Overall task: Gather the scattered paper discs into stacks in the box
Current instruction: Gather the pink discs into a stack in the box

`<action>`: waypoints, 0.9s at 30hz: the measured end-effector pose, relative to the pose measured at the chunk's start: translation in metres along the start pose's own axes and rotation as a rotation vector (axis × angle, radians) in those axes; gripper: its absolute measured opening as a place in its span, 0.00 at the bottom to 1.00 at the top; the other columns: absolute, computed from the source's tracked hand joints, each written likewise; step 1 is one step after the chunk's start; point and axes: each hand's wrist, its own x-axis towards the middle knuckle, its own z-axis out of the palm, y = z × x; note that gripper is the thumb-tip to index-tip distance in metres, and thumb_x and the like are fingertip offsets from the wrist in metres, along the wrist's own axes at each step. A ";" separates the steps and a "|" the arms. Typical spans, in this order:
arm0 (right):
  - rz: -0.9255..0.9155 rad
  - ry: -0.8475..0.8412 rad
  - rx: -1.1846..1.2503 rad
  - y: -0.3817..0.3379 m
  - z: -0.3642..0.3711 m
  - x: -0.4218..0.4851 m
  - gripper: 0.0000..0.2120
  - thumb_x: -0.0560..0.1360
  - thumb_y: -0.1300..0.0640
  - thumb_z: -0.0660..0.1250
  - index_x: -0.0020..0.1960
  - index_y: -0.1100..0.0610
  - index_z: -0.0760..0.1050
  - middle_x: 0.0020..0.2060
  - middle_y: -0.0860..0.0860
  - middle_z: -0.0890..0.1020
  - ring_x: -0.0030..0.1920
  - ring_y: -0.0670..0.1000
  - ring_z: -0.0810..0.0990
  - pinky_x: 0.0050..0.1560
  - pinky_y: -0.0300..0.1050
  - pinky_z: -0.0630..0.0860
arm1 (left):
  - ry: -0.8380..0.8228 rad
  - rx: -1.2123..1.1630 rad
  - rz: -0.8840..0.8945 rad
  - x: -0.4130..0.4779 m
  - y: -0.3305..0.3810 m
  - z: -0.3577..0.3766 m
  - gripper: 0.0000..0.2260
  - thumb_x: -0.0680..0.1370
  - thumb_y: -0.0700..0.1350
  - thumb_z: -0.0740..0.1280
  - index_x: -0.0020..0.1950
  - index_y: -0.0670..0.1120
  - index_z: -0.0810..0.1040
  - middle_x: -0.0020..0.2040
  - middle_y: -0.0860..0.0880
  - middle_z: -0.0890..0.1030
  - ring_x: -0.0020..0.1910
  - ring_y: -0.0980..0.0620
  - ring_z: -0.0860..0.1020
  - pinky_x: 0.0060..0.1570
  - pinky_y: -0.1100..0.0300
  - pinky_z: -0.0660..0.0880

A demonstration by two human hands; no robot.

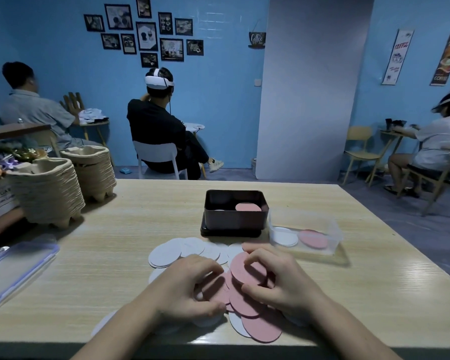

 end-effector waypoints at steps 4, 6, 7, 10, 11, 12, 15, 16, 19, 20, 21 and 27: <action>0.019 -0.007 -0.013 -0.001 0.001 -0.002 0.18 0.71 0.40 0.76 0.55 0.45 0.75 0.66 0.40 0.77 0.69 0.40 0.74 0.67 0.47 0.73 | 0.028 -0.028 -0.062 -0.003 0.003 0.003 0.18 0.68 0.58 0.75 0.54 0.55 0.78 0.47 0.56 0.78 0.51 0.58 0.76 0.51 0.50 0.76; 0.016 -0.019 -0.022 -0.002 0.001 -0.001 0.18 0.71 0.39 0.76 0.56 0.44 0.75 0.66 0.40 0.76 0.69 0.40 0.73 0.67 0.47 0.73 | 0.032 -0.053 -0.076 -0.004 0.003 0.003 0.17 0.68 0.56 0.75 0.51 0.51 0.78 0.45 0.53 0.78 0.50 0.53 0.77 0.49 0.46 0.76; 0.015 -0.026 -0.028 -0.002 0.001 -0.001 0.18 0.71 0.39 0.76 0.56 0.43 0.75 0.65 0.40 0.76 0.69 0.39 0.73 0.68 0.47 0.73 | 0.029 -0.062 -0.078 -0.004 0.002 0.002 0.17 0.68 0.56 0.75 0.51 0.50 0.78 0.45 0.52 0.78 0.50 0.52 0.77 0.48 0.45 0.76; 0.011 -0.046 -0.040 -0.001 0.000 0.000 0.18 0.72 0.39 0.76 0.56 0.43 0.74 0.64 0.40 0.77 0.70 0.40 0.73 0.68 0.48 0.72 | 0.007 -0.024 -0.052 -0.001 -0.004 -0.008 0.20 0.69 0.60 0.75 0.56 0.54 0.78 0.50 0.55 0.79 0.54 0.56 0.76 0.54 0.51 0.76; 0.011 -0.051 -0.044 -0.001 0.000 0.001 0.18 0.72 0.38 0.75 0.55 0.43 0.74 0.64 0.40 0.77 0.70 0.41 0.72 0.68 0.49 0.72 | 0.005 0.014 -0.040 -0.001 -0.007 -0.011 0.20 0.69 0.61 0.74 0.58 0.56 0.78 0.51 0.57 0.79 0.55 0.57 0.76 0.55 0.53 0.75; 0.012 -0.056 -0.048 0.000 0.000 0.001 0.17 0.72 0.38 0.75 0.55 0.42 0.74 0.64 0.41 0.77 0.71 0.41 0.72 0.69 0.49 0.72 | 0.012 0.048 -0.030 0.000 -0.009 -0.014 0.20 0.70 0.62 0.74 0.58 0.56 0.77 0.51 0.58 0.79 0.55 0.58 0.75 0.56 0.55 0.74; 0.015 -0.063 -0.056 0.000 0.000 0.002 0.17 0.71 0.38 0.75 0.55 0.41 0.73 0.65 0.41 0.77 0.72 0.39 0.70 0.69 0.49 0.72 | 0.052 0.067 -0.005 0.001 -0.019 -0.021 0.19 0.71 0.61 0.75 0.57 0.56 0.79 0.50 0.60 0.79 0.54 0.60 0.75 0.55 0.60 0.73; 0.016 -0.065 -0.059 0.000 0.000 0.004 0.17 0.71 0.38 0.75 0.55 0.42 0.73 0.65 0.41 0.77 0.72 0.39 0.70 0.69 0.49 0.72 | 0.062 0.057 0.009 0.001 -0.023 -0.023 0.18 0.72 0.60 0.75 0.57 0.55 0.79 0.50 0.60 0.79 0.52 0.60 0.76 0.54 0.60 0.73; 0.006 -0.073 -0.066 -0.001 0.000 0.009 0.17 0.71 0.39 0.75 0.55 0.42 0.74 0.63 0.38 0.77 0.71 0.39 0.71 0.68 0.47 0.72 | 0.137 0.025 0.015 0.002 -0.034 -0.023 0.15 0.74 0.59 0.75 0.56 0.54 0.79 0.49 0.62 0.79 0.50 0.60 0.78 0.50 0.61 0.74; -0.002 -0.076 -0.072 -0.002 0.000 0.012 0.17 0.71 0.39 0.75 0.55 0.43 0.74 0.62 0.38 0.77 0.70 0.40 0.72 0.67 0.47 0.72 | 0.172 0.019 0.010 0.003 -0.036 -0.022 0.15 0.74 0.59 0.74 0.56 0.54 0.79 0.49 0.62 0.79 0.50 0.59 0.78 0.50 0.61 0.74; -0.011 -0.079 -0.078 -0.003 -0.001 0.015 0.17 0.71 0.39 0.75 0.54 0.43 0.74 0.61 0.38 0.77 0.68 0.41 0.73 0.66 0.46 0.73 | 0.201 0.015 0.007 0.005 -0.037 -0.021 0.15 0.74 0.59 0.74 0.56 0.54 0.79 0.49 0.61 0.80 0.51 0.59 0.78 0.51 0.61 0.74; -0.067 -0.102 -0.127 -0.004 -0.001 0.032 0.16 0.73 0.40 0.74 0.53 0.46 0.74 0.59 0.40 0.78 0.62 0.42 0.77 0.62 0.44 0.75 | 0.276 0.053 0.039 0.035 -0.042 -0.018 0.16 0.75 0.59 0.76 0.55 0.52 0.78 0.46 0.58 0.79 0.48 0.57 0.77 0.50 0.57 0.75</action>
